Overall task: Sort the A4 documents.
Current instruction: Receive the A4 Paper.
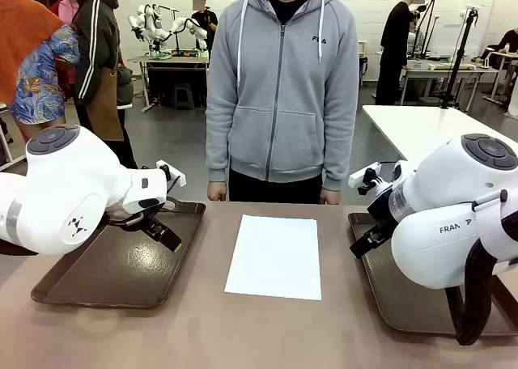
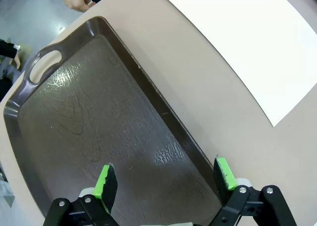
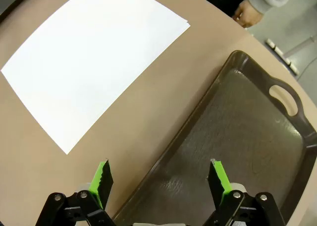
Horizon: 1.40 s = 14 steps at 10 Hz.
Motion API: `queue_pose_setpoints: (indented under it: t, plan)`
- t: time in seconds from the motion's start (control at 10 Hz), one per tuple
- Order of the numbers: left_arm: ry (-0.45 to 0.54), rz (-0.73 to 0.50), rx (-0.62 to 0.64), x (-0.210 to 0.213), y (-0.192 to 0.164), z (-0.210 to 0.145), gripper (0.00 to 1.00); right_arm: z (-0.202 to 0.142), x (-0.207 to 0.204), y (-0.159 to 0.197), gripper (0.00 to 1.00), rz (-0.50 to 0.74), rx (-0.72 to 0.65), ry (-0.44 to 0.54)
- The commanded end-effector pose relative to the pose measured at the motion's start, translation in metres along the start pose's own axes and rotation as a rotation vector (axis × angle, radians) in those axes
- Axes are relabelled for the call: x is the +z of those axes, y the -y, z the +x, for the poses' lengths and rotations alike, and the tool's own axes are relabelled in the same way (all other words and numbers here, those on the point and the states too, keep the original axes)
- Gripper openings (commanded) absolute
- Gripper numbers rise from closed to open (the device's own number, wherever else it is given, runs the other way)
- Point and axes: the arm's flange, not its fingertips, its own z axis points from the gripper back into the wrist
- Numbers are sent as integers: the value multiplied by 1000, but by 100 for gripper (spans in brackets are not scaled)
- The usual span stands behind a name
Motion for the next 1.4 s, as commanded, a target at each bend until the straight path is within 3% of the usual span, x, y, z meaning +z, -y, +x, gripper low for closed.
queue_pose_setpoints:
  t: [0.0, 0.2, 0.4, 0.6, 0.9, 1.3]
  plan:
    - [0, 0, 0, 0, 0, 0, 100, 0, 0, 0, 100, 0, 0, 0]
    - [80, -28, 42, 34, -13, -15, 100, -17, 48, 26, 100, 97, -85, 94]
    - [162, -135, 29, 71, -33, -30, 100, -35, 96, 58, 100, 134, -119, 201]
    - [143, -265, -12, 99, -65, -46, 100, -55, 134, 82, 100, 165, -130, 282]
    - [205, -370, -65, 135, -103, -66, 100, -75, 165, 105, 100, 189, -168, 356]
    - [382, -318, -101, 173, -123, -86, 100, -69, 172, 111, 100, 251, -158, 352]
